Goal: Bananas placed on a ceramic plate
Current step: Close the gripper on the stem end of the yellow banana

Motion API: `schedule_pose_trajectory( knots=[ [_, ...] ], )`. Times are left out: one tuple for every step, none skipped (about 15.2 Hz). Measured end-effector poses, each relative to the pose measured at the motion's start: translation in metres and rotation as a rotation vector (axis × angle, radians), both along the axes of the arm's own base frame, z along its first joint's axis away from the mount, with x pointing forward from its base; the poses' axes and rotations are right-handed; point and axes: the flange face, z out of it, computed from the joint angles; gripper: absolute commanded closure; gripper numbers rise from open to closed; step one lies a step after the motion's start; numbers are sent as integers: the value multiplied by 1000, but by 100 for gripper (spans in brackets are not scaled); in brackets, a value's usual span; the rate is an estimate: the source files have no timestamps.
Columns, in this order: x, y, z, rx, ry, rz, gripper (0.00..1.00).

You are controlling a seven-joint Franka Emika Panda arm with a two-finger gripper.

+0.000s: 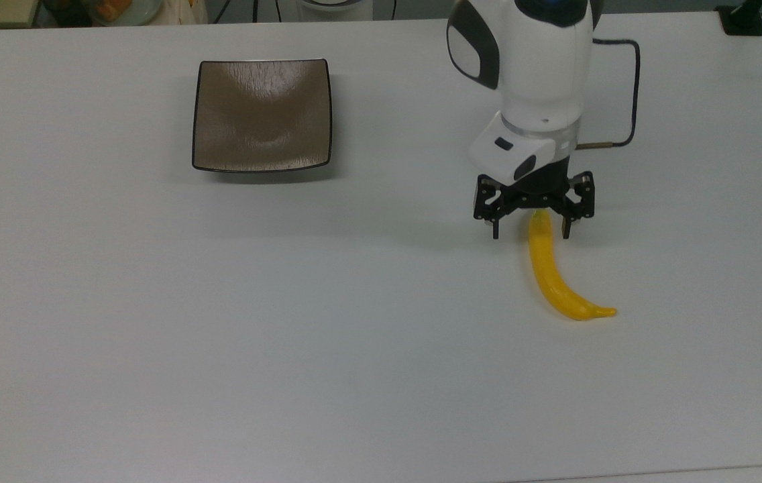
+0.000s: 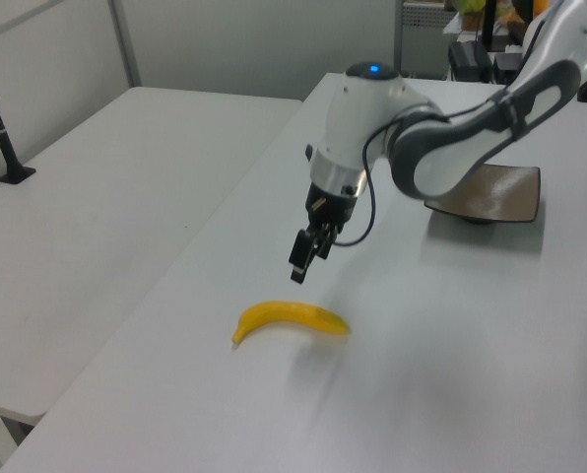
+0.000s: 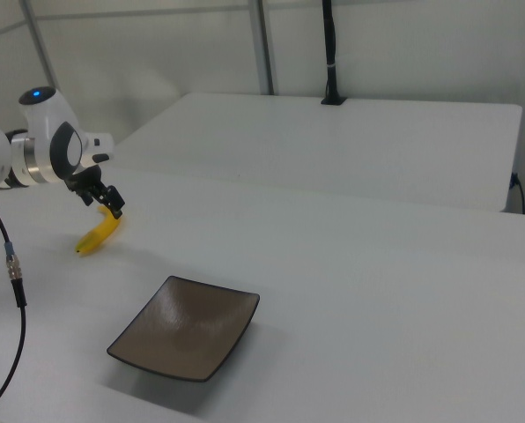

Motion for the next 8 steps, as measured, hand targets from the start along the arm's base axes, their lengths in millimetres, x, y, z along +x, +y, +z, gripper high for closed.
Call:
schedule_pose_trajectory(
  knots=[
    [0, 6, -13, -13, -7, -1, 0],
    [0, 12, -26, -29, -10, -2, 0],
    [1, 17, -41, -50, -10, -1, 2],
    [1, 19, -50, -62, -10, 6, 19],
    [1, 22, -58, -68, -13, 13, 48],
    [0, 26, -64, -65, -19, 18, 57],
    [0, 29, -67, -60, -26, 24, 58],
    [0, 31, -69, -58, -29, 28, 65]
  ],
)
